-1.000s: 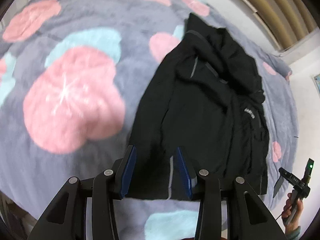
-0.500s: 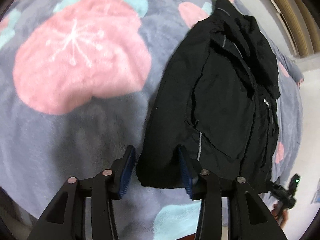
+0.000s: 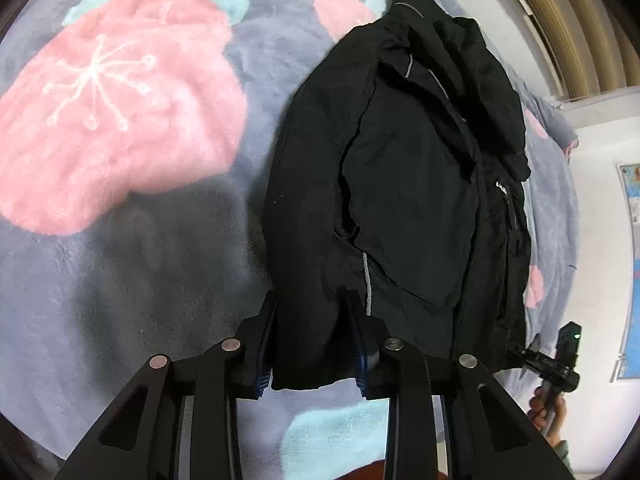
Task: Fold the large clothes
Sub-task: 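Grasp the jacket hem with both tools and fold it over the body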
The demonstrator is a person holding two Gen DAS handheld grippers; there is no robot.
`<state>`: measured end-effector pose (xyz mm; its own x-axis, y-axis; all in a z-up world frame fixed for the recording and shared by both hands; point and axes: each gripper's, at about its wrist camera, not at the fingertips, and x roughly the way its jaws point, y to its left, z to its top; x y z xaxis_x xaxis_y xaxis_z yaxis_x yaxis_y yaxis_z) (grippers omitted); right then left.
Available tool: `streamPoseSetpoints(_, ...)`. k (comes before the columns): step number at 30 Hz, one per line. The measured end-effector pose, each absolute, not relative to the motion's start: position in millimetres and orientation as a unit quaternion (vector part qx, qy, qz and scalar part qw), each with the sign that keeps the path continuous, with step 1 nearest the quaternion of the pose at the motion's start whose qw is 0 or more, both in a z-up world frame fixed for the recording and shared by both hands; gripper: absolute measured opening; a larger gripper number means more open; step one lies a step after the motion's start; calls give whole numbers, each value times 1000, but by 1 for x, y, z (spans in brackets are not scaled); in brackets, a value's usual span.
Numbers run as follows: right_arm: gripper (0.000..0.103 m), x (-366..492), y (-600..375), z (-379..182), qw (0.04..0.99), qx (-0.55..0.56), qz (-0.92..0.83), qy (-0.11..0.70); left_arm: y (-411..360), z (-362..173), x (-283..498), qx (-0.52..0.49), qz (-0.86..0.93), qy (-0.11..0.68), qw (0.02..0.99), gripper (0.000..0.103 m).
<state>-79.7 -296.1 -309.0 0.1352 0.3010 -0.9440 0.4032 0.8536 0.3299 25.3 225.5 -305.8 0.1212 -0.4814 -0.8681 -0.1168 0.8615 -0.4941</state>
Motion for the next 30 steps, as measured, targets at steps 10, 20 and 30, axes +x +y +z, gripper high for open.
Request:
streamPoseSetpoints(10, 21, -72, -296, -317, 692, 277, -16, 666, 214, -307, 34, -230, -139, 650, 711, 14)
streamPoseSetpoints(20, 9, -43, -280, -226, 765, 224, -2, 603, 196, -214, 78, -215, -180, 572, 771, 10)
streamPoseSetpoints(30, 8, 29, -321, -155, 822, 212, -7, 528, 199, -143, 162, -206, -205, 494, 819, 11)
